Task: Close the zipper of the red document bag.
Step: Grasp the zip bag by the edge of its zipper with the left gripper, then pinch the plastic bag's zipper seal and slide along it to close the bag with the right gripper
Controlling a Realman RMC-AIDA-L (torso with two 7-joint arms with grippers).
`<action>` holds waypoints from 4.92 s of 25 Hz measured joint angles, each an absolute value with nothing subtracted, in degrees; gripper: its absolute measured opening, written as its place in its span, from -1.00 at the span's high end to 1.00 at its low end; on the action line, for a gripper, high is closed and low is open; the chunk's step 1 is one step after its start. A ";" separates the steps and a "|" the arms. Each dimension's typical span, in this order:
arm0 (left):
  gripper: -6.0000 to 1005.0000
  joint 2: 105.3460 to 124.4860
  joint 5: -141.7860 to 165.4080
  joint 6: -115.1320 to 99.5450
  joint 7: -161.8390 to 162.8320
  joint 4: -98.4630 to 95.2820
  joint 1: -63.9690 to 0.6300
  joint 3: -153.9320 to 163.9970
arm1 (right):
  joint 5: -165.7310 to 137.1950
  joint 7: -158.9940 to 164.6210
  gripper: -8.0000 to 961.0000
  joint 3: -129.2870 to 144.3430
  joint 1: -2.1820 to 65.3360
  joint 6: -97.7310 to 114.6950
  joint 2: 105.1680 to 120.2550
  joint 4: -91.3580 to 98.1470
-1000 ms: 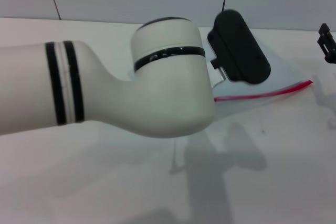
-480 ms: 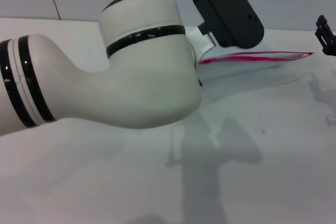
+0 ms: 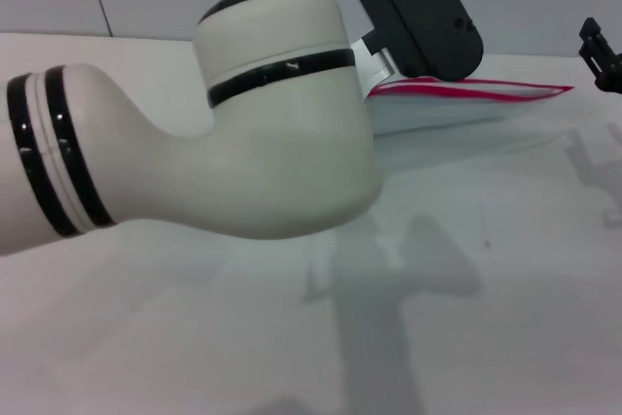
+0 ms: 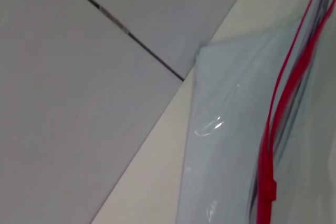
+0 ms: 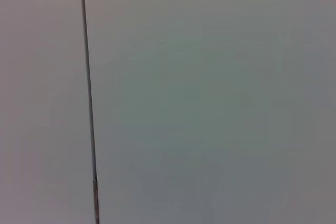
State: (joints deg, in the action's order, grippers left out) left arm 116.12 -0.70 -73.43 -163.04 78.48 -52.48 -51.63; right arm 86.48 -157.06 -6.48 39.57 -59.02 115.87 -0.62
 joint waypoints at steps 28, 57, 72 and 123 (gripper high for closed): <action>0.88 115.92 1.32 -73.77 -162.99 79.98 -52.14 -54.87 | 86.38 -137.51 -0.22 15.56 44.53 -57.55 116.28 13.32; 0.88 116.29 2.69 -71.95 -162.96 77.77 -54.93 -51.93 | 87.03 -123.46 -0.21 41.65 43.44 -58.35 116.91 27.92; 0.88 116.40 2.26 -66.20 -162.97 80.07 -53.11 -52.48 | 87.78 -118.15 -0.20 47.67 40.72 -59.89 116.98 35.85; 0.88 116.31 26.13 -54.25 -162.86 86.51 -39.66 -48.33 | 78.05 -99.14 -0.13 69.49 33.33 -60.14 116.39 62.69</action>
